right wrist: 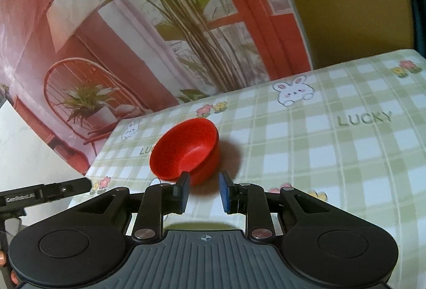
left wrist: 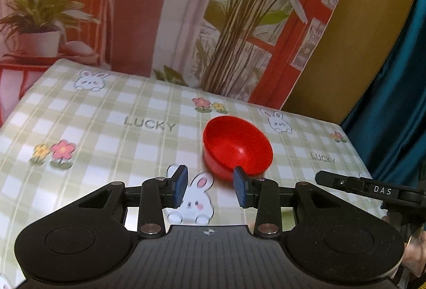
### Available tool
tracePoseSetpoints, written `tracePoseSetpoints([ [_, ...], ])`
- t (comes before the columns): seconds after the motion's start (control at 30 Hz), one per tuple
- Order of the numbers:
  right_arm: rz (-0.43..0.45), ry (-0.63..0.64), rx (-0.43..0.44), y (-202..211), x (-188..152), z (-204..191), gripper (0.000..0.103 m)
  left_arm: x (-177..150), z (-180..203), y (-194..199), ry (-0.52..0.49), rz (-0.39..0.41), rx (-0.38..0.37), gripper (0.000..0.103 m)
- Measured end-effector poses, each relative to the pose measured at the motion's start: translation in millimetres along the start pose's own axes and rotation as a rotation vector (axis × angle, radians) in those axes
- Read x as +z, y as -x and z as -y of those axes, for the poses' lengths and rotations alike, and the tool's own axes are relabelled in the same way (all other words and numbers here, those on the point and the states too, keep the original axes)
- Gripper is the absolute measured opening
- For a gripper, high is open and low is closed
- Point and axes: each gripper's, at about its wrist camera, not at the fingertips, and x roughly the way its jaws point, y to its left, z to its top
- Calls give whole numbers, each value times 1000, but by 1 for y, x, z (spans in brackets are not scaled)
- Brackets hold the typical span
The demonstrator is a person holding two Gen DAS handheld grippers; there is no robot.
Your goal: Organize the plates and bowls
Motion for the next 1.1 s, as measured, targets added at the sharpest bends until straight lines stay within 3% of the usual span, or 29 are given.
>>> tracePoseSetpoints([
  [0.53, -122, -17, 22, -78, 32, 18, 25, 21, 2, -108, 13, -97, -36, 39],
  [1.1, -197, 42, 48, -109, 34, 6, 26, 15, -9, -129, 70, -114, -88, 31],
])
